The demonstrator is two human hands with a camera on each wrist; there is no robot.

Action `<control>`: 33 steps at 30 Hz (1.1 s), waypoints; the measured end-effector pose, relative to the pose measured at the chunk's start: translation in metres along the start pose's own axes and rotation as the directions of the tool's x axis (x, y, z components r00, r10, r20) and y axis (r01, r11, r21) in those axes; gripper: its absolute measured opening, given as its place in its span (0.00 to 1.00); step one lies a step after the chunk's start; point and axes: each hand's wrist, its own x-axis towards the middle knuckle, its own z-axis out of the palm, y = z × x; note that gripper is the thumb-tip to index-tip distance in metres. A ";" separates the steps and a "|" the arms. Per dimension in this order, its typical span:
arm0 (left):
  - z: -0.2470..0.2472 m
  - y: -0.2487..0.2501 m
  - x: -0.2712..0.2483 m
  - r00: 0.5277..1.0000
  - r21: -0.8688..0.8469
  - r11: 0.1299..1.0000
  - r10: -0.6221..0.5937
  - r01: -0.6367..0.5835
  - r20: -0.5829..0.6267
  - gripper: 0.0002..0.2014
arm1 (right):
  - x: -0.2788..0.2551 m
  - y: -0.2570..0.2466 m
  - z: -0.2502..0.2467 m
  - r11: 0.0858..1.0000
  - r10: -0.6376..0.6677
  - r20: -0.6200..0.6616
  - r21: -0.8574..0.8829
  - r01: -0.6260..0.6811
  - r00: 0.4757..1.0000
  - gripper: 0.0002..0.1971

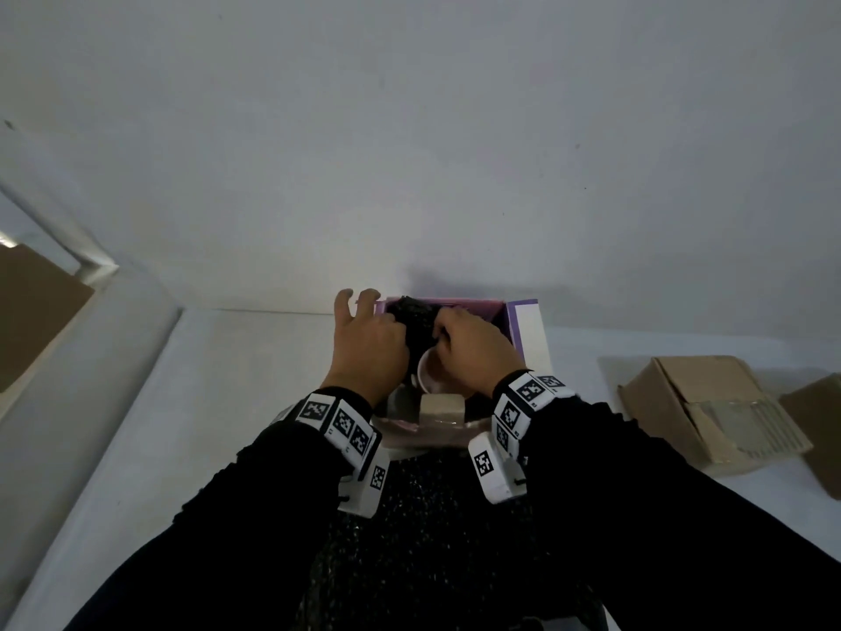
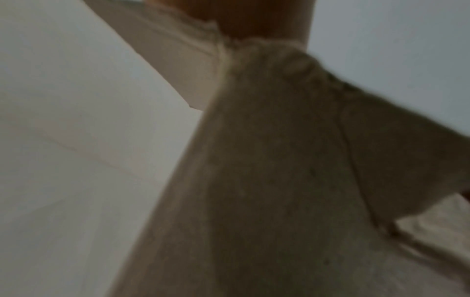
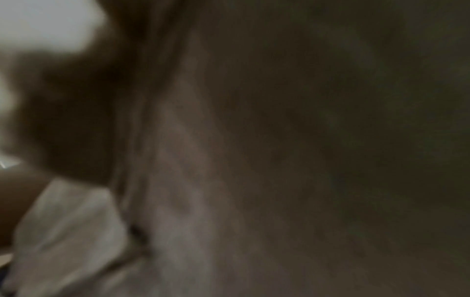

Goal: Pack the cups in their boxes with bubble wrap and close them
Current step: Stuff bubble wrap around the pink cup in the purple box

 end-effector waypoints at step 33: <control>-0.034 0.017 -0.109 0.995 -0.320 0.943 0.094 -0.096 -0.022 0.14 | -0.167 -0.009 0.009 0.979 -0.193 -0.358 -0.127 0.157 0.914 0.10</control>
